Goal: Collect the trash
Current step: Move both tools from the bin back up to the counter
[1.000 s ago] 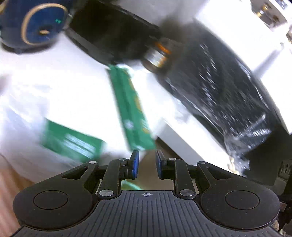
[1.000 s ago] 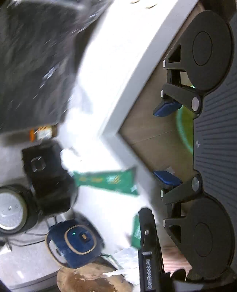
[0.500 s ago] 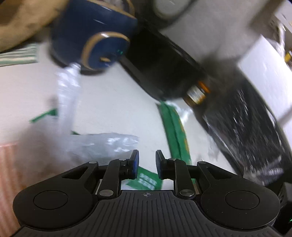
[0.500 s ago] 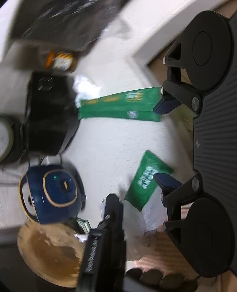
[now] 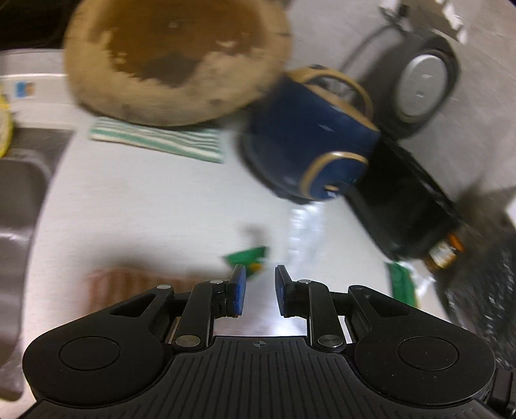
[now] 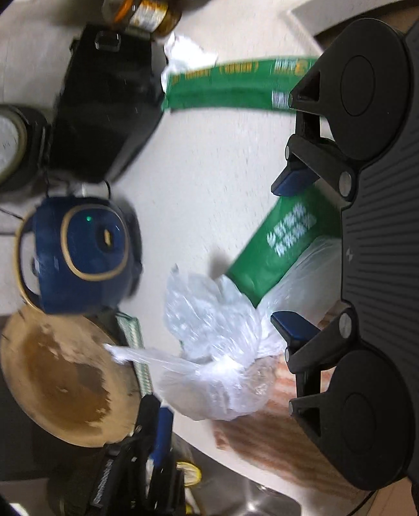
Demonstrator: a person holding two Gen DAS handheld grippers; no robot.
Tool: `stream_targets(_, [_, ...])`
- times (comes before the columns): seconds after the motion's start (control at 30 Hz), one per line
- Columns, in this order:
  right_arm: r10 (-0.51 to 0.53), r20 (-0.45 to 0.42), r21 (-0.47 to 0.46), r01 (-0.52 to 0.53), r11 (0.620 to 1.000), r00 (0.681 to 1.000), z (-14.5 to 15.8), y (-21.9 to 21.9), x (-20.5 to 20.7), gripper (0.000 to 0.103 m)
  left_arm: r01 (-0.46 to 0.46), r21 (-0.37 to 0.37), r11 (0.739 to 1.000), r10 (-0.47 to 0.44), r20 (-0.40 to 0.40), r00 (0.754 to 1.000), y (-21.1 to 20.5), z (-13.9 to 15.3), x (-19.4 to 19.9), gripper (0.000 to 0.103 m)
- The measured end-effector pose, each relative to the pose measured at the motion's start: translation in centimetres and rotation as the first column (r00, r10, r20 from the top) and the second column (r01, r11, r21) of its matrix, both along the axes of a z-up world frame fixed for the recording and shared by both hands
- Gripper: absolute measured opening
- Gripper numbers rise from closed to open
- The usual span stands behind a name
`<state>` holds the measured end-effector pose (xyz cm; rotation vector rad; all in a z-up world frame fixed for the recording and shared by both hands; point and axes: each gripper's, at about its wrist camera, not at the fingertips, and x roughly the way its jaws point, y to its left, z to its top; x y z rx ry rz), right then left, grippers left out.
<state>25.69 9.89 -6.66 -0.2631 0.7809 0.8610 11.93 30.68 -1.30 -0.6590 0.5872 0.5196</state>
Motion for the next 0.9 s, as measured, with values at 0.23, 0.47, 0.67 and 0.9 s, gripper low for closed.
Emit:
stream_targets(0.23, [-0.003, 0.006, -0.011, 0.003, 1.000, 1.000, -0.2, 0.7, 1.0, 0.032, -0.061, -0.063, 0.996, 0.058, -0.041, 0.997, 1.4, -2.2, -0.3, 0.023])
stream_targets(0.47, [-0.125, 0.037, 0.000, 0.125, 0.992, 0.992, 0.6, -2.0, 2.1, 0.022, 0.046, -0.128, 0.991, -0.053, -0.044, 0.998, -0.2, -3.9, 3.0, 0.023])
stream_targets(0.67, [-0.256, 0.037, 0.052, 0.254, 0.966, 0.966, 1.4, -5.4, 3.5, 0.020, 0.182, -0.174, 0.968, -0.189, -0.025, 0.982, -2.7, -5.0, 7.0, 0.023])
stream_targets(0.9, [-0.336, -0.032, 0.005, 0.336, 0.942, 0.941, 0.2, -7.4, 5.3, 0.020, 0.355, -0.182, 0.917, -0.347, 0.075, 0.935, -5.5, -4.8, 9.5, 0.022])
